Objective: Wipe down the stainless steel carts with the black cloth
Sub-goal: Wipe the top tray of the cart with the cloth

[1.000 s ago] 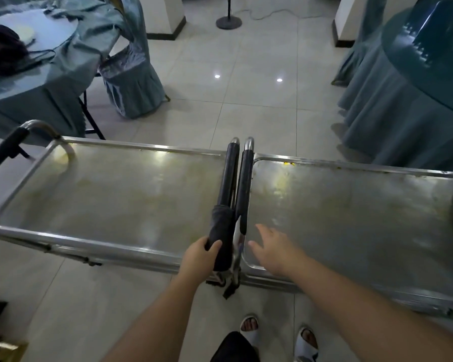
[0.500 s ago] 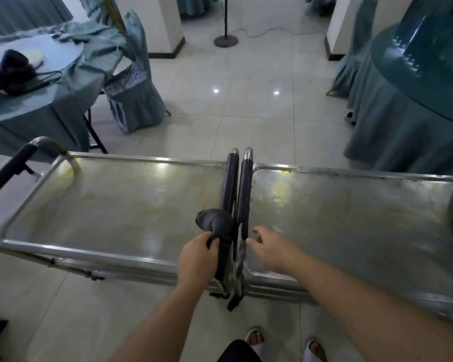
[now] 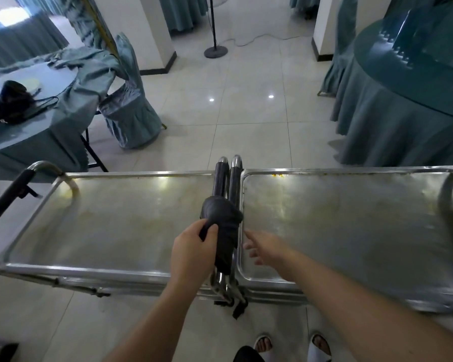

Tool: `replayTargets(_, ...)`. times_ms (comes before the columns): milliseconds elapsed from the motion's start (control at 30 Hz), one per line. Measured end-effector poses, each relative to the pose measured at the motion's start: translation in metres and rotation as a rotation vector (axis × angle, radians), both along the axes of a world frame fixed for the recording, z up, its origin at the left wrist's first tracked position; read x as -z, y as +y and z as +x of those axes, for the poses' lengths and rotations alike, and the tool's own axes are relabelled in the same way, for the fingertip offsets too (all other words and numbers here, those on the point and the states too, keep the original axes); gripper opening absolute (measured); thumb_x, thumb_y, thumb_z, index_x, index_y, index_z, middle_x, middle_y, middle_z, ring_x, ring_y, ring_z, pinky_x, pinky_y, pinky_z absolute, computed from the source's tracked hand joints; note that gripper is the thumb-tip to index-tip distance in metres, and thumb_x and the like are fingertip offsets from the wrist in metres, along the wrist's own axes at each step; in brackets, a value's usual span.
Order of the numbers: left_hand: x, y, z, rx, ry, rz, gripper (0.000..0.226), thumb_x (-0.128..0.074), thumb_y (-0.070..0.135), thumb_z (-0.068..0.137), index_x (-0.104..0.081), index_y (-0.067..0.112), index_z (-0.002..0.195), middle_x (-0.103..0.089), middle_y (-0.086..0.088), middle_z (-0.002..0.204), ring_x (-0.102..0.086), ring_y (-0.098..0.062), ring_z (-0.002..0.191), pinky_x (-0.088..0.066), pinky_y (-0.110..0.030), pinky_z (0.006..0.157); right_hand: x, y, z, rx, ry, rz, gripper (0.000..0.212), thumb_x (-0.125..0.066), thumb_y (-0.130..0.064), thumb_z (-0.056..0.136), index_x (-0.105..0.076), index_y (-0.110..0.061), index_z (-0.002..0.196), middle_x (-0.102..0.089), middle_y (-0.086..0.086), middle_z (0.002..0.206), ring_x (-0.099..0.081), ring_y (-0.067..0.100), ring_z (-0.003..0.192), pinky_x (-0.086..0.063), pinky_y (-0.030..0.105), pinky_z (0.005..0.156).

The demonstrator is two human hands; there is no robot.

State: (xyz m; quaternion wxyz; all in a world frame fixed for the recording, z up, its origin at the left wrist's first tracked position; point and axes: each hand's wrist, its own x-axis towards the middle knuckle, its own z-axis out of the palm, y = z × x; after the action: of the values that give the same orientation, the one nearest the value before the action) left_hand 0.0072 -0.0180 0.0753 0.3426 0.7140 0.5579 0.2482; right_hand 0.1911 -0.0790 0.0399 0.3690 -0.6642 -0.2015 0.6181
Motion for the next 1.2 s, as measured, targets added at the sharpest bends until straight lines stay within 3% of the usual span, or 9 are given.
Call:
replayTargets(67, -0.008, -0.008, 0.017, 0.023, -0.078, -0.058, 0.017, -0.061, 0.040, 0.102, -0.075, 0.035, 0.093, -0.073, 0.015, 0.077, -0.070, -0.004, 0.073, -0.062, -0.039, 0.063, -0.006, -0.003, 0.006, 0.141, 0.229, 0.016, 0.039, -0.055, -0.049, 0.103, -0.062, -0.011, 0.106, -0.058, 0.006, 0.089, -0.052, 0.016, 0.072, -0.043, 0.028, 0.065)
replayTargets(200, -0.013, -0.029, 0.059, 0.109, -0.111, -0.109, 0.015, -0.061, 0.043, 0.100, -0.074, 0.038, 0.093, -0.074, 0.014, 0.078, -0.072, -0.006, 0.074, -0.061, -0.034, 0.062, -0.009, -0.017, 0.038, 0.273, 0.401, 0.105, 0.041, -0.062, -0.041, 0.101, -0.069, -0.005, 0.120, -0.076, 0.012, 0.113, -0.070, 0.032, 0.107, -0.053, 0.044, 0.096)
replayTargets(300, -0.009, -0.046, 0.088, 0.166, 0.004, -0.092, 0.015, -0.062, 0.043, 0.100, -0.071, 0.040, 0.089, -0.072, 0.020, 0.077, -0.069, -0.001, 0.072, -0.055, -0.026, 0.058, -0.003, -0.035, 0.072, 0.393, 0.355, 0.188, 0.031, -0.071, -0.021, 0.096, -0.067, -0.010, 0.125, -0.076, 0.014, 0.116, -0.073, 0.030, 0.103, -0.058, 0.041, 0.083)
replayTargets(467, 0.002, -0.071, 0.133, 0.210, 0.175, -0.121, 0.018, -0.061, 0.044, 0.100, -0.070, 0.031, 0.091, -0.070, 0.011, 0.077, -0.066, -0.004, 0.072, -0.060, -0.039, 0.069, 0.012, -0.061, 0.120, 0.467, -0.024, 0.194, 0.014, -0.073, -0.015, 0.095, -0.069, -0.027, 0.100, -0.076, 0.003, 0.110, -0.070, 0.016, 0.099, -0.055, 0.032, 0.081)
replayTargets(667, 0.024, -0.087, 0.158, 0.272, 0.310, -0.244, 0.023, -0.059, 0.047, 0.101, -0.073, 0.030, 0.110, -0.074, 0.010, 0.096, -0.068, -0.009, 0.090, -0.060, -0.038, 0.086, 0.025, -0.066, 0.155, 0.464, 0.111, 0.196, 0.017, -0.060, -0.017, 0.100, -0.070, -0.022, 0.112, -0.078, 0.008, 0.103, -0.073, 0.031, 0.104, -0.059, 0.050, 0.093)
replayTargets(767, 0.031, -0.072, 0.150, 0.261, 0.345, -0.248, 0.031, -0.056, 0.046, 0.103, -0.074, 0.031, 0.122, -0.073, 0.016, 0.105, -0.066, -0.008, 0.097, -0.055, -0.032, 0.090, 0.038, -0.059, 0.167, 0.356, -0.028, 0.175, 0.013, -0.063, -0.019, 0.098, -0.070, -0.021, 0.109, -0.076, 0.010, 0.106, -0.071, 0.031, 0.106, -0.054, 0.055, 0.102)
replayTargets(900, 0.032, -0.022, 0.130, 0.179, 0.394, -0.185, 0.030, -0.053, 0.044, 0.105, -0.071, 0.030, 0.124, -0.074, 0.013, 0.108, -0.068, -0.012, 0.099, -0.057, -0.037, 0.092, 0.058, -0.044, 0.170, 0.155, -0.375, 0.104, 0.029, -0.061, -0.027, 0.101, -0.058, -0.016, 0.128, -0.067, 0.012, 0.126, -0.062, 0.034, 0.119, -0.048, 0.050, 0.106)
replayTargets(1033, 0.035, 0.036, 0.122, 0.161, 0.375, -0.083, 0.026, -0.048, 0.039, 0.108, -0.068, 0.027, 0.121, -0.070, 0.013, 0.096, -0.068, -0.011, 0.088, -0.060, -0.040, 0.084, 0.063, -0.019, 0.156, -0.003, -0.731, 0.068, 0.031, -0.049, -0.035, 0.105, -0.049, -0.023, 0.133, -0.066, 0.016, 0.122, -0.063, 0.040, 0.110, -0.046, 0.043, 0.084)
replayTargets(1200, 0.058, 0.089, 0.125, 0.271, 0.338, 0.064, 0.029, -0.045, 0.035, 0.109, -0.066, 0.025, 0.126, -0.064, 0.008, 0.112, -0.062, -0.015, 0.101, -0.053, -0.038, 0.089, 0.083, 0.004, 0.100, -0.236, -0.986, 0.201, 0.039, -0.040, -0.030, 0.108, -0.040, -0.026, 0.147, -0.072, 0.011, 0.106, -0.062, 0.028, 0.075, -0.047, 0.037, 0.060)
